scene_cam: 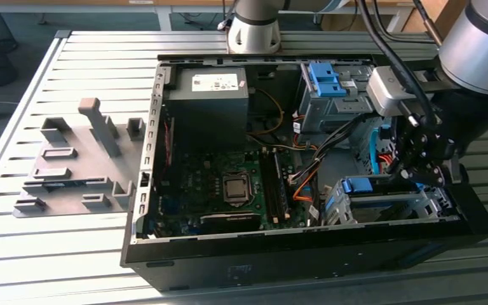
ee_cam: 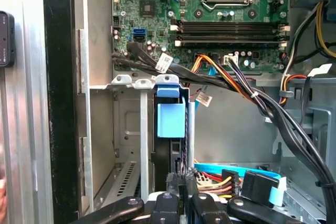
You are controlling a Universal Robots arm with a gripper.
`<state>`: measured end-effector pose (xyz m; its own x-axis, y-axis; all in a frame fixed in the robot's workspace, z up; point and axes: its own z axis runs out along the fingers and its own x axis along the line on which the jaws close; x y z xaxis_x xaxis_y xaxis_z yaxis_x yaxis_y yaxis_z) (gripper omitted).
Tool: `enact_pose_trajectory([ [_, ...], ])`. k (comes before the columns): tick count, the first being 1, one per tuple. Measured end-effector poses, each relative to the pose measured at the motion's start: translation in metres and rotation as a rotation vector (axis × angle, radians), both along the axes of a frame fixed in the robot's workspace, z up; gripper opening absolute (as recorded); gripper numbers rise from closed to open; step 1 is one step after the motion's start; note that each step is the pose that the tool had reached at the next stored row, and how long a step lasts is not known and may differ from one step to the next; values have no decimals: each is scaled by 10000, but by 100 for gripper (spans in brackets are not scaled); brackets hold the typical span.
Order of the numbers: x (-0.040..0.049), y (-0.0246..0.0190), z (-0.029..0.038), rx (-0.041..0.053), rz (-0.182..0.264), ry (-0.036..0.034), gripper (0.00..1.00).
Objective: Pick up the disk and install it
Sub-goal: 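Insert the first disk wire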
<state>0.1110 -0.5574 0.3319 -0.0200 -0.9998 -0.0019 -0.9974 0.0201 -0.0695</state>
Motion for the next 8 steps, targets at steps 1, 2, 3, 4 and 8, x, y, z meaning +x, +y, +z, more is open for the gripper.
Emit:
enact_pose_trajectory([
  [1, 0, -1, 1, -1, -1, 0, 16],
  [2, 0, -1, 1, -3, -1, 0, 16],
  [3, 0, -1, 1, -2, -1, 0, 16],
  [4, 0, -1, 0, -4, -1, 0, 16],
  [8, 0, -1, -16, -1, -1, 0, 16],
])
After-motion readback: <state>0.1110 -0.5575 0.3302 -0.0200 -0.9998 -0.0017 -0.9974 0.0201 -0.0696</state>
